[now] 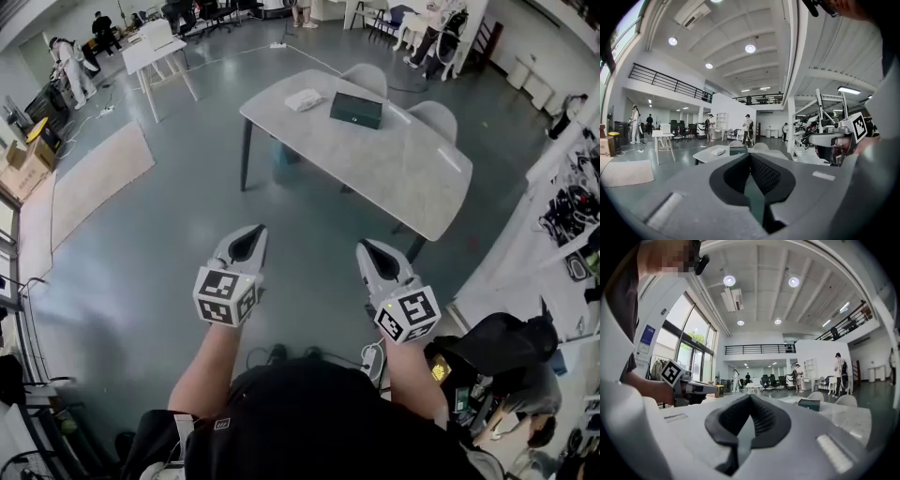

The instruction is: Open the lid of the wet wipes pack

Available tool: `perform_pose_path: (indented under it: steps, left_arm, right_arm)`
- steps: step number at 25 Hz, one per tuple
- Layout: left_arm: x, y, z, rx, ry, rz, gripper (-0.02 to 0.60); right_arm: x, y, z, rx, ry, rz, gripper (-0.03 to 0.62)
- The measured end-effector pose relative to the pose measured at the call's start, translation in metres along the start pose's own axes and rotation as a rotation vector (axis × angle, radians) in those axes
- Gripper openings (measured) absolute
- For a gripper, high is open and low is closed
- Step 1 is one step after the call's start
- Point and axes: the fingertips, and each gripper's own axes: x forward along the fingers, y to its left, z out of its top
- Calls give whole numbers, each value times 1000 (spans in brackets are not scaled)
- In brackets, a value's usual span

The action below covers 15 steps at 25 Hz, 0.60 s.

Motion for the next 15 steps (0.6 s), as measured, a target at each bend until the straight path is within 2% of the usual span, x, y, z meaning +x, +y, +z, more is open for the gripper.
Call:
perform_pose_path:
  steps: [2,6,15]
  left_arm:
    - [0,-5,-1,-5,1,5,8]
    - [-1,-21,-7,-9,14,22,8]
    - [-11,-28,-13,-8,26,73,8]
  right_arm:
    - [-7,-1,-1,-1,-7,-5,3]
    - [-28,-1,3,67,-61,62,3]
    - [-33,-2,-5,93,-40,133,3]
